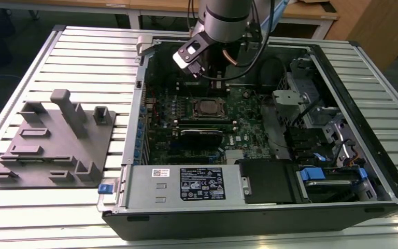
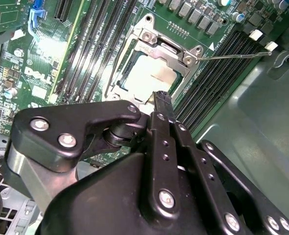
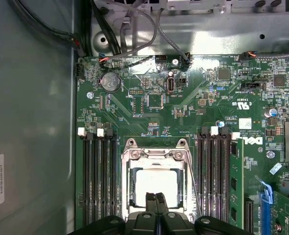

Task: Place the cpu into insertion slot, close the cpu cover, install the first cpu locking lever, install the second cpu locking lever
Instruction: 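Install the first cpu locking lever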

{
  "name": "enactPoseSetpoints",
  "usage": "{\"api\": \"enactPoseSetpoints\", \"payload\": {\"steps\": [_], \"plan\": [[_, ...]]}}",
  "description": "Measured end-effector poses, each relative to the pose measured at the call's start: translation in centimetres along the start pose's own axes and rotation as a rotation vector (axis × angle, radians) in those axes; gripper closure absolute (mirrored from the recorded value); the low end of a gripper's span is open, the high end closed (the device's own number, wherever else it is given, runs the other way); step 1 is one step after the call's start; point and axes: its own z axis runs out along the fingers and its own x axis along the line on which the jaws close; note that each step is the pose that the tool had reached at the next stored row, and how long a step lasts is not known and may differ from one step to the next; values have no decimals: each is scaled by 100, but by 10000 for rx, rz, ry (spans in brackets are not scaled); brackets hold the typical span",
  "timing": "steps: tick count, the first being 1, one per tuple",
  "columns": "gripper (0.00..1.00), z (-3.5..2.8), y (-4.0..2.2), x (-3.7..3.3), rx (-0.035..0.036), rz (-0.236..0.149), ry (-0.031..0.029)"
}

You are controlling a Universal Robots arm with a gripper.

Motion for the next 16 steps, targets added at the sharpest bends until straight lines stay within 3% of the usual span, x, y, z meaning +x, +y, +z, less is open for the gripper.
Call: {"api": "enactPoseSetpoints", "payload": {"steps": [16], "plan": [[89,-35,0,2,0,0,-1]]}}
